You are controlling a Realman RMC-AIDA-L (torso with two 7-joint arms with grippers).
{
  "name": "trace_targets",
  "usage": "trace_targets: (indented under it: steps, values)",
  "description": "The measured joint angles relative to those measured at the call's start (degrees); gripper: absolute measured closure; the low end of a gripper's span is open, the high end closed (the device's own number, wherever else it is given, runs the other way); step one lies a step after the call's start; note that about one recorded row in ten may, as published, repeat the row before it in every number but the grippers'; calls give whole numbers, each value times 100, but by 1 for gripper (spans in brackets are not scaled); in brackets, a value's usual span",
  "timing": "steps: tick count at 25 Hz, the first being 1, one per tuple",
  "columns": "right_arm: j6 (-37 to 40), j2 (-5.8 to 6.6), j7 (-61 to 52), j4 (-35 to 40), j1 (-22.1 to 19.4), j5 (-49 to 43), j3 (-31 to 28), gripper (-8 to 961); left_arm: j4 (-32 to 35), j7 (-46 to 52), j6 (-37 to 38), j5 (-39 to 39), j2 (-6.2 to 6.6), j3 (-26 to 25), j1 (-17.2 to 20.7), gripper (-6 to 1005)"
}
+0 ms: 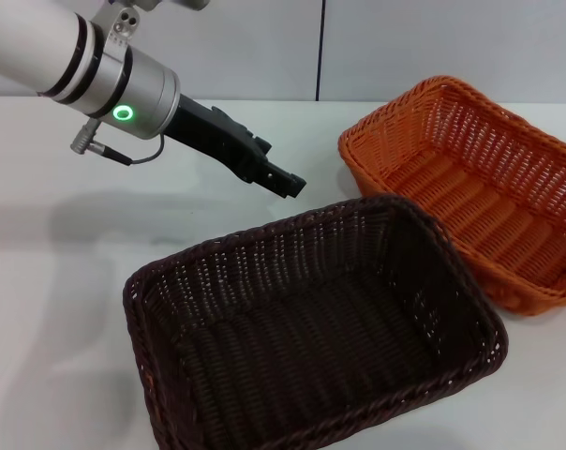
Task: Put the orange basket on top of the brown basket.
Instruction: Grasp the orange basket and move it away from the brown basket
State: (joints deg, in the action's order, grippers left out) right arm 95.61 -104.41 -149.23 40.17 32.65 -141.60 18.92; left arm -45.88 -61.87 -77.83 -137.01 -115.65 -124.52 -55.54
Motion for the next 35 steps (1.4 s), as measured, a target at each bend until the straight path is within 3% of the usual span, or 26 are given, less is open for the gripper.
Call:
trace_targets:
  steps: [20,23,35]
  values:
    - [-832,-139,497,-575,-41,165,9,242,93,-41,103,-2,42,88,-38,159]
    - [-990,-167,599,-570,-130,165,18,479,151,-48,155,-1,43,127,-52,159]
    - [-1405,-208,776,-595,-284,170,-30,571,205,-52,228,-1,21,186,-54,158]
